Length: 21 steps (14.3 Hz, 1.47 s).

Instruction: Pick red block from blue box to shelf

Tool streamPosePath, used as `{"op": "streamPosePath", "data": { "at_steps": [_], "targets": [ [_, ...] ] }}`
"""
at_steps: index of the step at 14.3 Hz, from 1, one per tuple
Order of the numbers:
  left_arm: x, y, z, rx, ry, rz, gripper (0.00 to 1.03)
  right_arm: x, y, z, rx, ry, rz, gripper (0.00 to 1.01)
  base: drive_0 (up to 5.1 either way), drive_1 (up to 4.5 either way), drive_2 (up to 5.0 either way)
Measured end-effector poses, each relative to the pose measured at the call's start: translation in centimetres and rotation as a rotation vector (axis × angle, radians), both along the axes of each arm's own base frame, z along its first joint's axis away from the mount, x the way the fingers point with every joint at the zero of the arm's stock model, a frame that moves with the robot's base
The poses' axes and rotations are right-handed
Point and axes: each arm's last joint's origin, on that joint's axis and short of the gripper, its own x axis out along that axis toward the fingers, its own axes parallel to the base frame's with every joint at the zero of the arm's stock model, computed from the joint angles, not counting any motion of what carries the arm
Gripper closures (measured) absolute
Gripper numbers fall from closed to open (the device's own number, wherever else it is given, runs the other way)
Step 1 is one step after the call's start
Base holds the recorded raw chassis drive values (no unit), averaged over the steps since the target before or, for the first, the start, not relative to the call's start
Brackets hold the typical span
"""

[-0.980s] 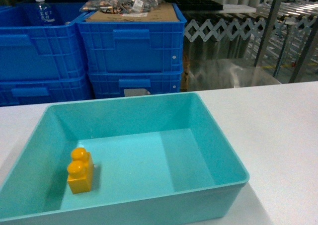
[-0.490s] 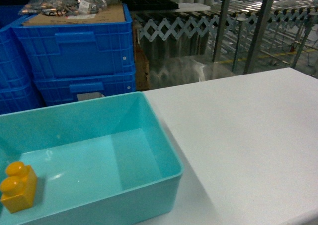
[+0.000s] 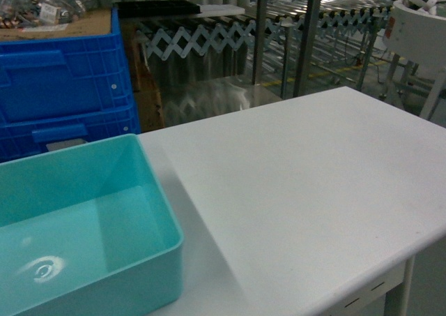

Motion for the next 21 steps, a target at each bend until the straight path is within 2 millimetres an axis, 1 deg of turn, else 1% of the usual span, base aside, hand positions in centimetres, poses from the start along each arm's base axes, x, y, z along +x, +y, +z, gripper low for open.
{"op": "streamPosePath", "data": {
  "at_steps": [11,16,21],
  "targets": [
    [0.00,0.00,0.01,0.000,-0.001,0.000,0.05,-0.02,0.00,0.03,0.000,-0.002,0.000,0.73,-1.7,-1.65,-1.7],
    [0.00,0.00,0.00,0.000,0.000,0.000,0.05,-0.02,0.01,0.03,0.000,-0.002,0.001,0.73,2.6,-5.60,-2.2],
    [0.00,0.00,-0.01,0.000,0.001,0.000,0.05,-0.03,0.00,-0.04,0.000,0.000,-0.002,0.73,-1.5,-1.54,-1.5]
  ]
}}
